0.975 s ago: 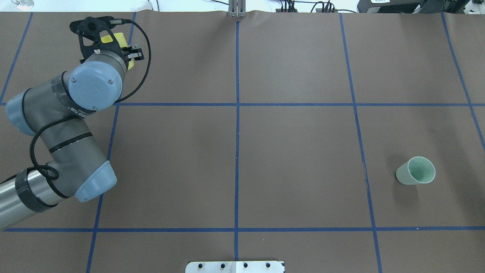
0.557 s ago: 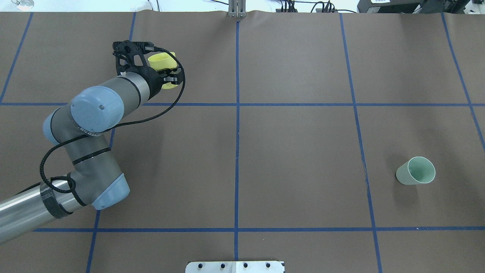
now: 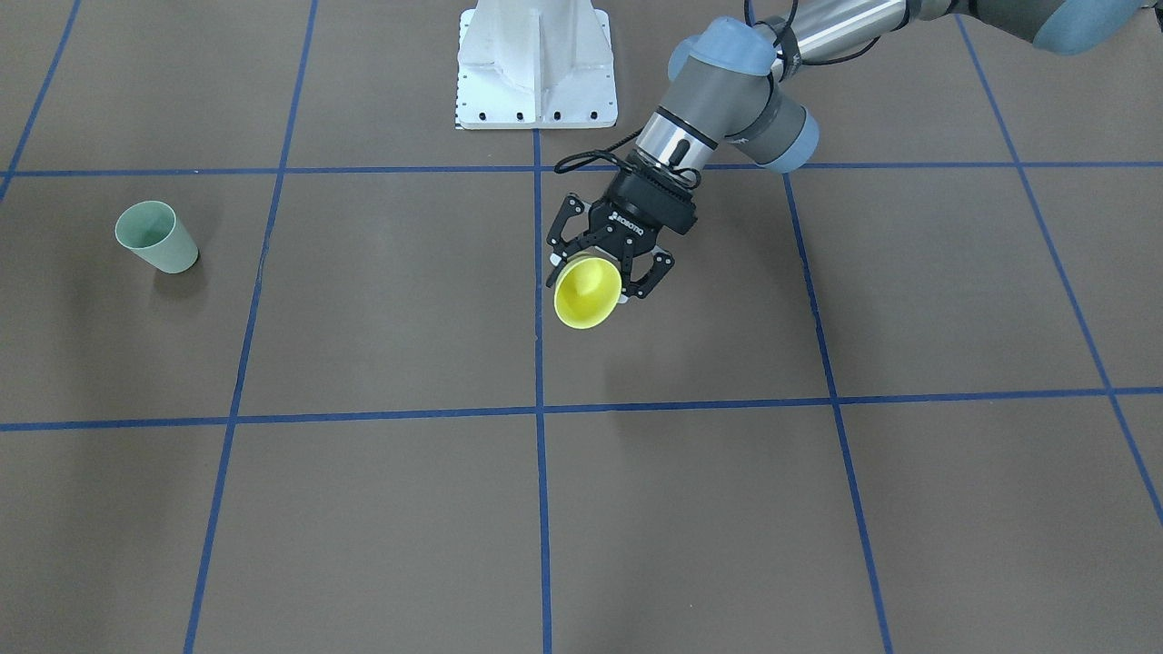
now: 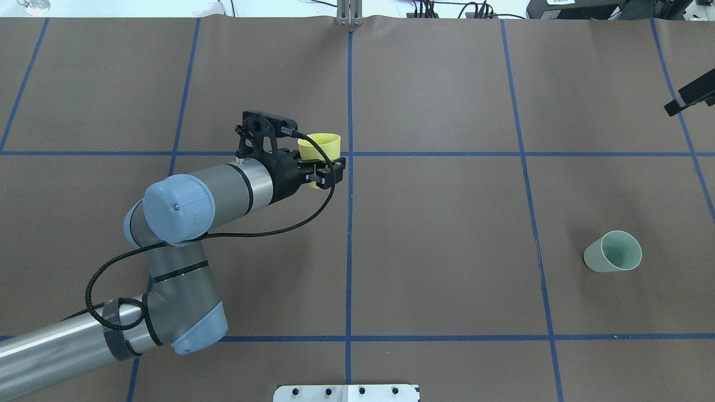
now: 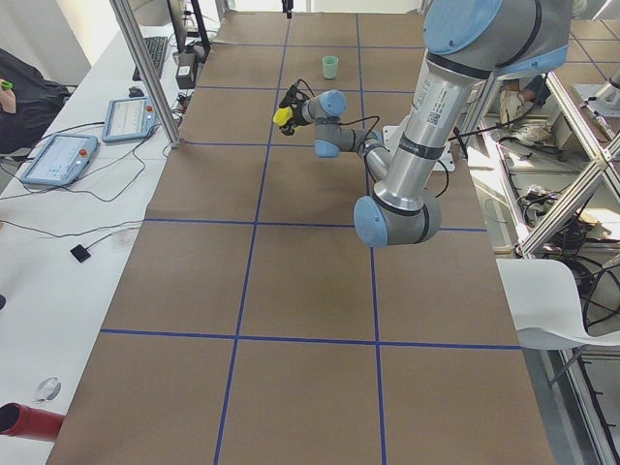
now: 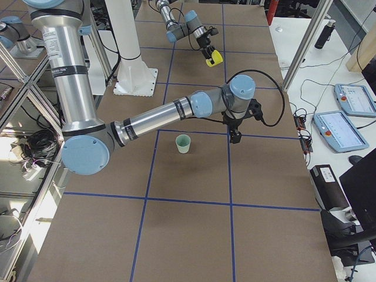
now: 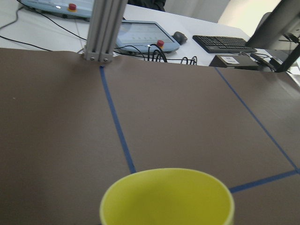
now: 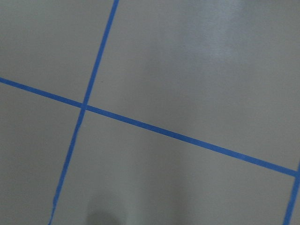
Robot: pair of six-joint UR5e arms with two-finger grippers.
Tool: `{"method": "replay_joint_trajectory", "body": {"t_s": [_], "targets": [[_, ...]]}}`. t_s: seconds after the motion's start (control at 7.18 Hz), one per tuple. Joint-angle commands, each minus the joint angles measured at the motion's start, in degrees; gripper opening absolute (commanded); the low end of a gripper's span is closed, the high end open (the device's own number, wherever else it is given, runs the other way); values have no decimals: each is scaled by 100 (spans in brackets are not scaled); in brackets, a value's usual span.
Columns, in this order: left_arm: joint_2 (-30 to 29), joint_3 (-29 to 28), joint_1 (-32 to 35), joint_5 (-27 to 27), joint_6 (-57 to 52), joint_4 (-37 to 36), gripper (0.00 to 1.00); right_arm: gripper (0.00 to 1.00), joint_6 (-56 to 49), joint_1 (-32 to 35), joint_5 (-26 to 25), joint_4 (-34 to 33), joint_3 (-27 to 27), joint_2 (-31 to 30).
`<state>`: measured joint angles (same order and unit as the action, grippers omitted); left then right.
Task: Transfer and stack yellow cup on green cup
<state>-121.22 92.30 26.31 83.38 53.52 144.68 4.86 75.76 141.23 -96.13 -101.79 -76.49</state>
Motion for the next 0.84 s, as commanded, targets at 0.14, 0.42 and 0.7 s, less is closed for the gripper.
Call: {"method": "replay_joint_trajectory", "body": {"t_s": [0.14, 0.42, 0.7], "targets": [[-190, -142, -380, 3, -466, 245, 0, 99, 1189, -1034, -43, 7, 248, 1213], [-147, -221, -398, 2, -536, 777, 0, 99, 1280, -1474, -43, 16, 283, 1600], [-122, -204, -390, 81, -1444, 1341, 0, 99, 1638, -1686, -43, 513, 300, 1620]]}}
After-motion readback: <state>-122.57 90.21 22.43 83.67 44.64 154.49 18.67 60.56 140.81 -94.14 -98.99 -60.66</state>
